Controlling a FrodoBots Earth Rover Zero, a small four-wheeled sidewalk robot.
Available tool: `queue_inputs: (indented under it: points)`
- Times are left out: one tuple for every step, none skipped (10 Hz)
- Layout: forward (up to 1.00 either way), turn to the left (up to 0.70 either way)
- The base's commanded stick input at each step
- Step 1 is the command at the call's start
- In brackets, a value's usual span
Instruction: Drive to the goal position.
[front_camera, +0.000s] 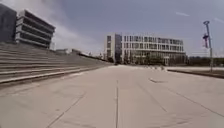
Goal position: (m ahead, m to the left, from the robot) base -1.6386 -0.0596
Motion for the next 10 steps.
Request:
queue_inputs:
  points:
    - [0.7, 0.0]
    - [0.7, 0.0]
    - [0.7, 0.0]
    - [0.7, 0.0]
    - [0.7, 0.0]
    - [0.7, 0.0]
    - [0.7, 0.0]
    - [0.7, -0.01]
    - [0.7, -0.12]
    - [0.7, -0.28]
